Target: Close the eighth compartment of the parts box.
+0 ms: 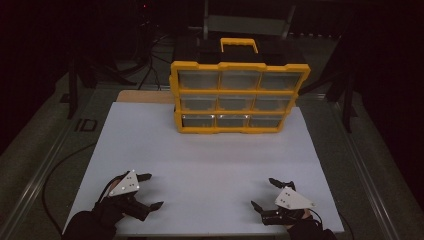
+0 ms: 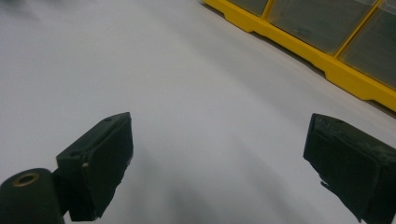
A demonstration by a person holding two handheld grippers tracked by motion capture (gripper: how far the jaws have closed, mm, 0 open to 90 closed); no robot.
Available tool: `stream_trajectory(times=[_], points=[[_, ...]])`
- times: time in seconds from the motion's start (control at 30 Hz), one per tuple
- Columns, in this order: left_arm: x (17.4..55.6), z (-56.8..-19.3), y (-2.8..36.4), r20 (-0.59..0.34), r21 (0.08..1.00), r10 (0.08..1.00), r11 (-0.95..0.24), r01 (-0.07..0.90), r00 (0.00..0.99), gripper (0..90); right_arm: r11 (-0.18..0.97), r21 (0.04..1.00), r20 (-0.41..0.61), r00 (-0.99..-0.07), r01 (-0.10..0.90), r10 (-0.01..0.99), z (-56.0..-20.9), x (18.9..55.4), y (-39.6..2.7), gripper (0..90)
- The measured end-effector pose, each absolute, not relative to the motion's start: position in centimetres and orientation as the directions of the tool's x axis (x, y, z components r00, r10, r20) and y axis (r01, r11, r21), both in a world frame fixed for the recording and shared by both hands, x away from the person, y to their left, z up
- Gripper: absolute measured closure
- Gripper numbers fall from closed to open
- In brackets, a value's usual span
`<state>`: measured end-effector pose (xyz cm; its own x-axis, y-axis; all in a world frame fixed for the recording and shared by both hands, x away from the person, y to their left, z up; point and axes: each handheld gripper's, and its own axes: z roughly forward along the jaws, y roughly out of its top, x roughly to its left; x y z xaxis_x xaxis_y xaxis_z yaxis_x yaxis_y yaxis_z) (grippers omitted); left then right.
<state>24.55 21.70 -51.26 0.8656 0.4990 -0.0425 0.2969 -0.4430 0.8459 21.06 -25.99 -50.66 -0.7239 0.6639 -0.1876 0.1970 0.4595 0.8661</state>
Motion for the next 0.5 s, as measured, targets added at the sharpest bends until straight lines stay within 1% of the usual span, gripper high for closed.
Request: stream_trajectory(times=[0.3, 0.5], points=[[23.5, -51.2, 23.4, -0.046, 0.847, 0.53, -0.429, 0.314, 0.847, 0.0, 0.466, 0.863, -0.195, -0.724, 0.193, 0.662, -50.7, 21.1, -26.0, 8.4], [22.8, -51.2, 24.4, -0.026, 0.852, 0.551, -0.424, 0.306, 0.834, 0.0, 0.468, 0.863, -0.198, -0.724, 0.192, 0.661, -50.7, 21.1, -26.0, 8.4]])
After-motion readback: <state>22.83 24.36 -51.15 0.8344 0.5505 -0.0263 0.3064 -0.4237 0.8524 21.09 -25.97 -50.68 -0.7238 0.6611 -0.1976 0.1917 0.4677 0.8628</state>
